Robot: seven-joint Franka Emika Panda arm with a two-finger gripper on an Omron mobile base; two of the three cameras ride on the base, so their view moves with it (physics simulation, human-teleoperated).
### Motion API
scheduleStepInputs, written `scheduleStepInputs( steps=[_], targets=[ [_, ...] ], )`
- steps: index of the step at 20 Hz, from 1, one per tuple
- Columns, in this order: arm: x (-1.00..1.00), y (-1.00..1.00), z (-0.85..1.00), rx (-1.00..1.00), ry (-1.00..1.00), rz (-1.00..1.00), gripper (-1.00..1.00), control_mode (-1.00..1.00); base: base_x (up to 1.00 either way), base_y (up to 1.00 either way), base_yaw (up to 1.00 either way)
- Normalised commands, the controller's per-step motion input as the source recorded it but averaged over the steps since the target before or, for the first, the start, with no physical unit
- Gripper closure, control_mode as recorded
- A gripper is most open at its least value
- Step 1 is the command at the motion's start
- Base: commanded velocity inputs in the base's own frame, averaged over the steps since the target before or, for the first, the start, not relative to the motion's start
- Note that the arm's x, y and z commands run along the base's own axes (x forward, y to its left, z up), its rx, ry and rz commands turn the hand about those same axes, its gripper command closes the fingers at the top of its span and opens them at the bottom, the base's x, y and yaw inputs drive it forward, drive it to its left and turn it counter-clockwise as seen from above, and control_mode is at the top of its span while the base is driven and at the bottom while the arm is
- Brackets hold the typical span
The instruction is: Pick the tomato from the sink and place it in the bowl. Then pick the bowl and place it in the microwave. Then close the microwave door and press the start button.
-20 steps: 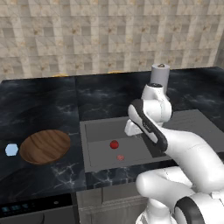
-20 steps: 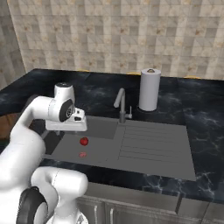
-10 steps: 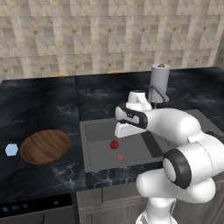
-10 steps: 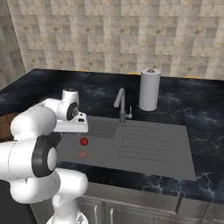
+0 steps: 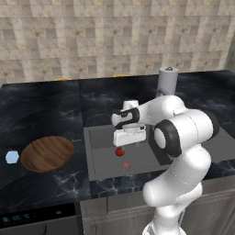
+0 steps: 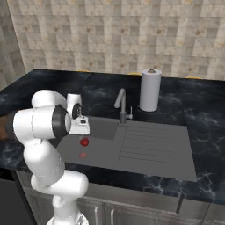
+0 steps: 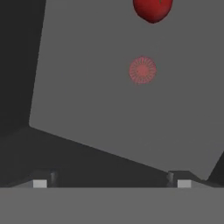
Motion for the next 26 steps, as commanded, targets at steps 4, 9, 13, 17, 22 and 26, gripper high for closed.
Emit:
scheduleStepInputs(
  steps=[4, 9, 13, 17, 22, 26],
  targets=[
    [0.21, 0.05, -0.47, -0.05, 0.0, 0.0, -1.0, -1.0, 0.0, 0.0, 0.0],
    [0.42, 0.0, -0.25, -0.02, 0.0, 0.0, -1.0, -1.0, 0.0, 0.0, 0.0],
    [0.35, 0.0, -0.27, 0.0, 0.0, 0.0, -1.0, -1.0, 0.0, 0.0, 0.0],
    [0.36, 0.0, -0.43, 0.0, 0.0, 0.0, -1.0, -1.0, 0.0, 0.0, 0.0],
    [0.49, 0.0, -0.43, 0.0, 0.0, 0.0, -1.0, -1.0, 0.0, 0.0, 0.0],
    [0.47, 0.0, -0.32, 0.0, 0.0, 0.0, -1.0, -1.0, 0.0, 0.0, 0.0]
  ],
)
